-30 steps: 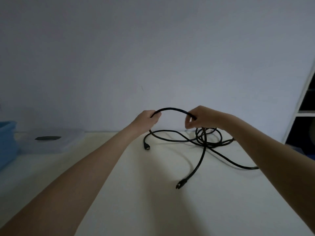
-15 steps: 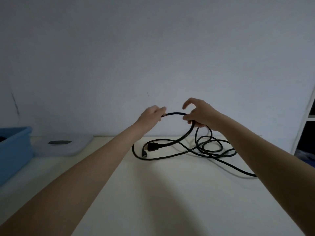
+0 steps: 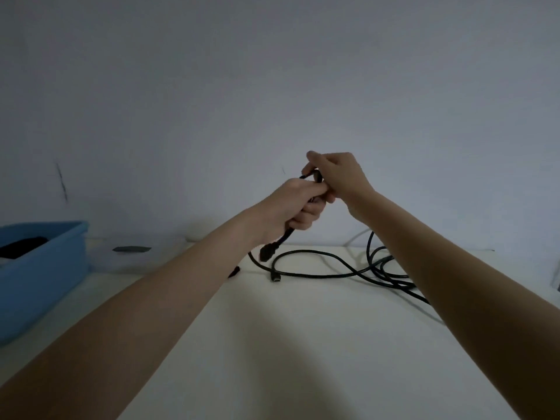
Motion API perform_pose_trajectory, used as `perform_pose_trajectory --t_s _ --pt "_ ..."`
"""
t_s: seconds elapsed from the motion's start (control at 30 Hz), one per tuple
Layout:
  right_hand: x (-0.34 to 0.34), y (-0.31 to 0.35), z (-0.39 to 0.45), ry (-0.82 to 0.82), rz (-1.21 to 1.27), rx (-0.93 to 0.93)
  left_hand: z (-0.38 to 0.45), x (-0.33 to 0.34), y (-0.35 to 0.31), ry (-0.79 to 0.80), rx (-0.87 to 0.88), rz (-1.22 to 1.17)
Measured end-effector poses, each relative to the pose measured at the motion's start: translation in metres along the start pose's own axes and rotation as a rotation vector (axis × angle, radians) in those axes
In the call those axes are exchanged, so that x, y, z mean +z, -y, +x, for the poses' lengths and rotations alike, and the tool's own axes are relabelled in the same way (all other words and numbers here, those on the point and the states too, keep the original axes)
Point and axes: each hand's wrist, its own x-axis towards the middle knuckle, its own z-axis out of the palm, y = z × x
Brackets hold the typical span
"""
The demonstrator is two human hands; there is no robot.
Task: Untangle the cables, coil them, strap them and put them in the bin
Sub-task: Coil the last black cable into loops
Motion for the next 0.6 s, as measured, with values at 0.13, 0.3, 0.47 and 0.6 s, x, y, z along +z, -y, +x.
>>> perform_pose_trajectory --t_s 0.13,0.3,0.47,0.6 --pt "0.006 -0.012 0.006 0.252 0.273 0.107 -0.010 -0.032 -0.021 0.039 0.074 -0.371" --pt "0.051 -0.057 -0.017 0.534 0.128 0.204 -0.012 -0.052 -0.043 -0.074 0.221 -0.736" --pt "0.066 -0.065 -0.018 0.401 0.259 0.247 -0.007 -0.043 -0.031 -0.106 0.075 -0.718" --pt "0.078 -0.043 -0.013 0.708 0.227 0.235 0.000 -0.036 -0.035 -0.032 0.060 -0.728"
